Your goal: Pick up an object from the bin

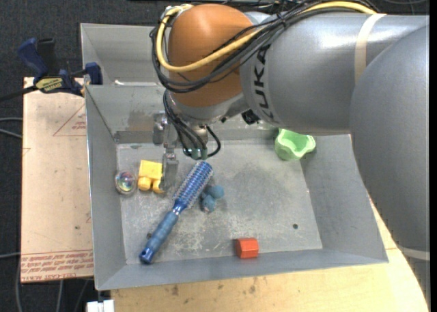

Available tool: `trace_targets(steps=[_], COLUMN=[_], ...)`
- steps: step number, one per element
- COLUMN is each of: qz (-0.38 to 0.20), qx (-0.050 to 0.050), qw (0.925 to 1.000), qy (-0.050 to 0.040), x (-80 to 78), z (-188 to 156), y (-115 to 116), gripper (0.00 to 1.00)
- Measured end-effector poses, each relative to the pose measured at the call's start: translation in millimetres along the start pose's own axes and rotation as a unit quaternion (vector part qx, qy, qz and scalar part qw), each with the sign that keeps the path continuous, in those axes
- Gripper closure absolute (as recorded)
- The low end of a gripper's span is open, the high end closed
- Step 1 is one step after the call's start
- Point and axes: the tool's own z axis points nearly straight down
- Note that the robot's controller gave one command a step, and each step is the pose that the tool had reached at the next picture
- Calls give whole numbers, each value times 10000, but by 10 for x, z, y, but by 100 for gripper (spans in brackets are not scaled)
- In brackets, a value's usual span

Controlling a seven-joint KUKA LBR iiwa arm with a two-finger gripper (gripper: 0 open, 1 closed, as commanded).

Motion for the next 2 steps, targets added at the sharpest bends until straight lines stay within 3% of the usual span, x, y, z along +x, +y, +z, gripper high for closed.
trace_targets(steps=[1,2], qz=[-192,-2376], qx=[-11,-11], qw=[9998,9713], qy=[-21,-137], x=[340,1052], z=[1311,1410], y=[-130,-196], gripper=[0,0])
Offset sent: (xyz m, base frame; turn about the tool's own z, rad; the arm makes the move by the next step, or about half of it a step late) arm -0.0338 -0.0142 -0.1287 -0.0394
